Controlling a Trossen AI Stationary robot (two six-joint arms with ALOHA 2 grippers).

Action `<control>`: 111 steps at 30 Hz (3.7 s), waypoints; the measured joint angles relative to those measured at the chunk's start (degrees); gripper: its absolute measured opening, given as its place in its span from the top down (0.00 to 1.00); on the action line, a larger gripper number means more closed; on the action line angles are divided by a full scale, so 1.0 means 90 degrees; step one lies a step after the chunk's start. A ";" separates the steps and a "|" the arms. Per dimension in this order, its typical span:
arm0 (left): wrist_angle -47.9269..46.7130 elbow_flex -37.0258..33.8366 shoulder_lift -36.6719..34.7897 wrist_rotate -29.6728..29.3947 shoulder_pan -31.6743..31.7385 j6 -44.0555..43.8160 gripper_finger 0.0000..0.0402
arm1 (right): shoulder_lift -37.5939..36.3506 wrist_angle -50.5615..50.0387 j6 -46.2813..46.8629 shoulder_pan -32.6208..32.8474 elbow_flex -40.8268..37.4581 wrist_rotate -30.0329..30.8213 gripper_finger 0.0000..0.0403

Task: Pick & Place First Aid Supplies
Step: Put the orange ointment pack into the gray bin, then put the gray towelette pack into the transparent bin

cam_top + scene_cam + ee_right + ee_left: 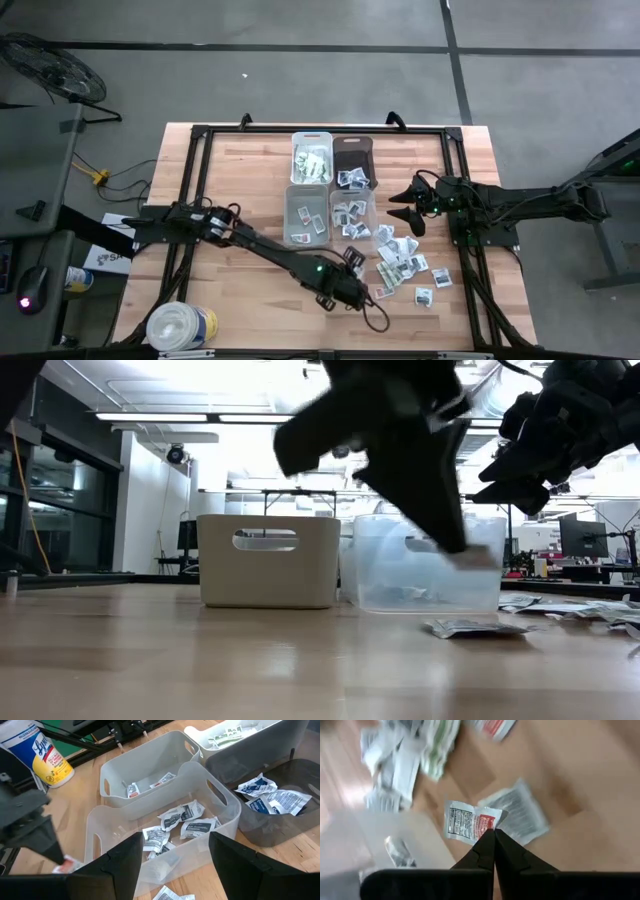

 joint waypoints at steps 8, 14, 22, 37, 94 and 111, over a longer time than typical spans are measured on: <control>0.0113 0.0706 -0.0002 0.0178 -0.0262 0.0750 1.00 | 0.0000 -0.0002 0.0002 0.0000 0.0000 0.0000 0.45; -0.1202 0.1677 -0.0014 -0.0369 -0.0231 0.0549 1.00 | 0.0000 -0.0002 0.0002 -0.0002 0.0000 0.0000 0.45; -0.2360 0.1728 -0.0387 -0.0292 0.0075 -0.0667 1.00 | 0.0000 -0.0007 -0.0001 0.0000 0.0000 -0.0002 0.45; -0.4429 0.1706 -0.0651 -0.0111 0.1065 -0.2339 1.00 | 0.0000 -0.0002 -0.0001 0.0000 0.0000 -0.0002 0.45; 0.0127 -0.4321 -0.3206 0.1122 0.2038 -0.1151 0.64 | -0.0002 0.0000 0.0000 -0.0002 -0.0002 -0.0001 0.45; 0.1738 -0.4317 -0.4136 0.0661 0.1132 -0.0217 0.60 | -0.0002 -0.0002 -0.0001 0.0000 -0.0002 -0.0001 0.45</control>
